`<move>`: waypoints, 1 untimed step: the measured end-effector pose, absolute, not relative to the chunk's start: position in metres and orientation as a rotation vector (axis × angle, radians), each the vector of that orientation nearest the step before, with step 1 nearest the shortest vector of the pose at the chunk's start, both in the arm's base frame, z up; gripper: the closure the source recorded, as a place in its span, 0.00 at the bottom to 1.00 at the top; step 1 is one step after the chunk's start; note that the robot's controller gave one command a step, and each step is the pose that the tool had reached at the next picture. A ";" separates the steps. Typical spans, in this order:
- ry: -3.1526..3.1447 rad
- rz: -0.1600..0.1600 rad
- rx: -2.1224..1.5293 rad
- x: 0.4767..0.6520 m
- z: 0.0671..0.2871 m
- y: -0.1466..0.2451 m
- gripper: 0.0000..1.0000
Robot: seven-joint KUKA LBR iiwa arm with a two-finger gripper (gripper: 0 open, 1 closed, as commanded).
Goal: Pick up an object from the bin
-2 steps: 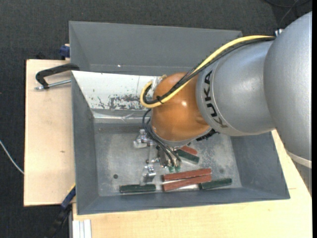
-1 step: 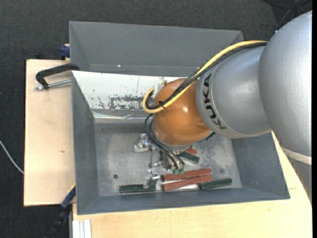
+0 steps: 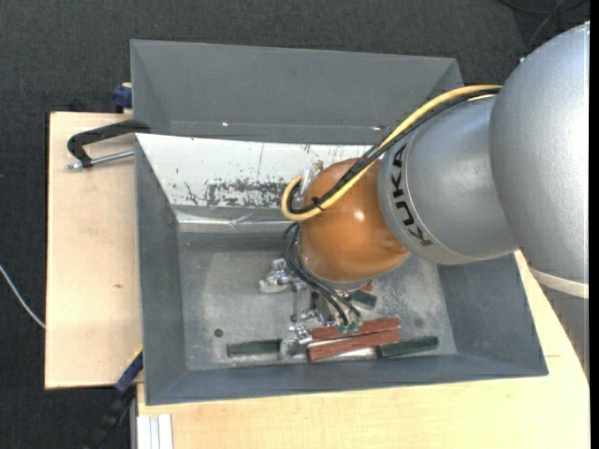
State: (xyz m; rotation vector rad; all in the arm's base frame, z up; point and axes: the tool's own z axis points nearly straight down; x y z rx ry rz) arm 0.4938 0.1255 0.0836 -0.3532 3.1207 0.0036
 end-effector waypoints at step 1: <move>3.141 0.004 -0.027 0.494 0.076 0.155 1.00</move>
Offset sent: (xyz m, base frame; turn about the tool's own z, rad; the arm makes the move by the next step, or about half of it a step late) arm 0.0000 0.0000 0.0000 0.0000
